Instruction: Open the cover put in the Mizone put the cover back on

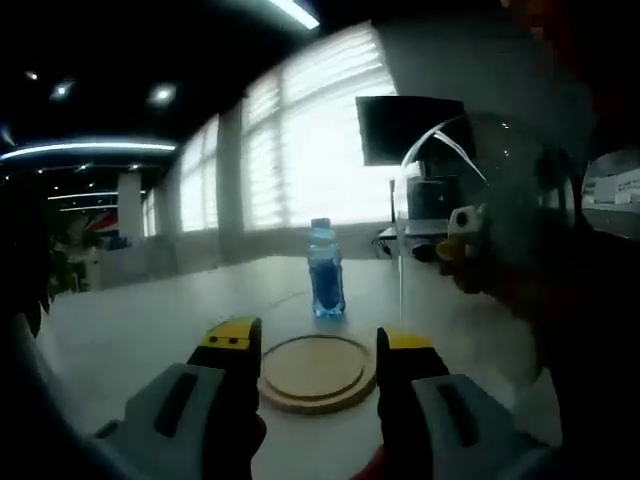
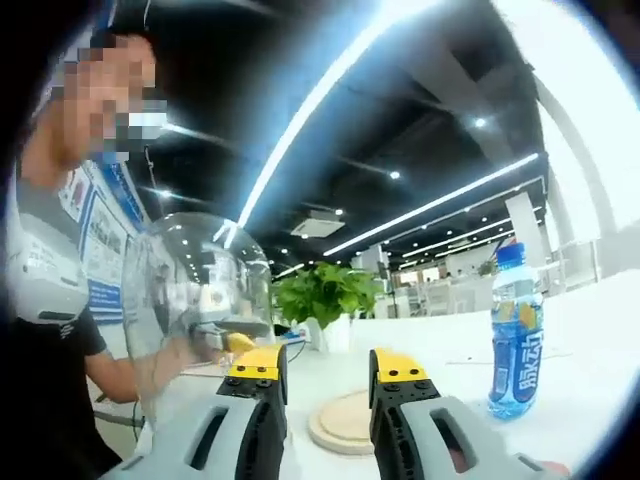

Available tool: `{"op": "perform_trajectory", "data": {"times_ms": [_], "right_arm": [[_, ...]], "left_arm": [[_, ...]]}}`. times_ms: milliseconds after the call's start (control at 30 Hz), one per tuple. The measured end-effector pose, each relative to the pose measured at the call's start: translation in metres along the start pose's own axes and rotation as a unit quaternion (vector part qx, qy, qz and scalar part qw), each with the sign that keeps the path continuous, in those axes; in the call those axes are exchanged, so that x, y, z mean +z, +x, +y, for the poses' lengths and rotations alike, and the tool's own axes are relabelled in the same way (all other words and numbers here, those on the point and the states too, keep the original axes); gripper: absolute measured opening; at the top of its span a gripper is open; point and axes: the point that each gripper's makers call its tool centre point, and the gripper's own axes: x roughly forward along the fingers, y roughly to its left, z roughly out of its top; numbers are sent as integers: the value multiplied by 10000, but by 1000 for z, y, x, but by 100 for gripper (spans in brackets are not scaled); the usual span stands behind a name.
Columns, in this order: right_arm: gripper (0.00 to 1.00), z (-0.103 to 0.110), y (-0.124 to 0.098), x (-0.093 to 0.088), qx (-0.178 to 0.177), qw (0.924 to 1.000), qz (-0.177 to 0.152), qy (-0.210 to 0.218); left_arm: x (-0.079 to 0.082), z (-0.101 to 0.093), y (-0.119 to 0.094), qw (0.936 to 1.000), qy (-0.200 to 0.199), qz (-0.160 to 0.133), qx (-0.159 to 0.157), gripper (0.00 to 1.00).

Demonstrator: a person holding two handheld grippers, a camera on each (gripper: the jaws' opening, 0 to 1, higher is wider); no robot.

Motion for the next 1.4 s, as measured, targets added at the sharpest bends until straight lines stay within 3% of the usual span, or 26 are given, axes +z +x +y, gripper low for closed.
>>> {"op": "perform_trajectory", "data": {"times_ms": [100, 200, 333, 367, 400, 633, 767, 900, 1100, 1133, 1167, 1200, 1267, 1300, 1400], "right_arm": [[24, -6, -1, 2, -145, 9999, -54, 43], [24, -9, 0, -1, -252, 9997, 19, 17], [24, -9, 2, -5, -252, 9997, 65, 11], [24, -8, 2, -5, -247, 9997, 77, 19], [24, -9, 3, -7, -263, 9996, 114, 26], [24, -18, 4, -13, -495, 9980, 338, -188], [24, -32, 5, -7, -933, 9920, 576, -629], [24, -40, 2, 0, -1006, 9919, 509, -587], [22, -62, -11, -19, -1259, 9903, 386, -438], [22, -66, -12, -21, -1380, 9898, 265, -215], [22, -69, -15, -26, -1494, 9871, 503, -285], [22, -68, -15, -23, -1461, 9867, 467, -532], [21, -66, -14, -22, -1440, 9885, 280, -362], [21, -68, -15, -24, -1505, 9880, 271, -214], [20, -73, -16, -28, -1659, 9848, 407, -322]], "left_arm": [[-5, 6, 5, 10000, 46, -28, 14, 39], [-9, 19, 6, 9995, -141, -163, 224, 39], [-12, 30, 0, 9958, -589, -585, 397, 39], [-21, 35, -2, 9955, -710, -351, 518, 39], [-21, 37, -2, 9965, -541, -319, 553, 39], [-29, 33, -1, 9974, -468, -219, 494, 38], [-32, 29, 0, 9973, -608, -232, 347, 39], [-37, 31, -1, 9969, -639, -175, 426, 40], [-43, 30, 2, 9978, -476, -66, 450, 38], [-44, 30, 2, 9981, -411, -57, 464, 37], [-44, 30, 3, 9981, -356, -45, 494, 36], [-45, 31, 3, 9981, -354, -41, 507, 36], [-45, 33, 3, 9978, -422, -56, 507, 35], [-46, 33, 3, 9976, -471, -50, 505, 35], [-48, 34, 2, 9973, -504, -29, 526, 35]]}}
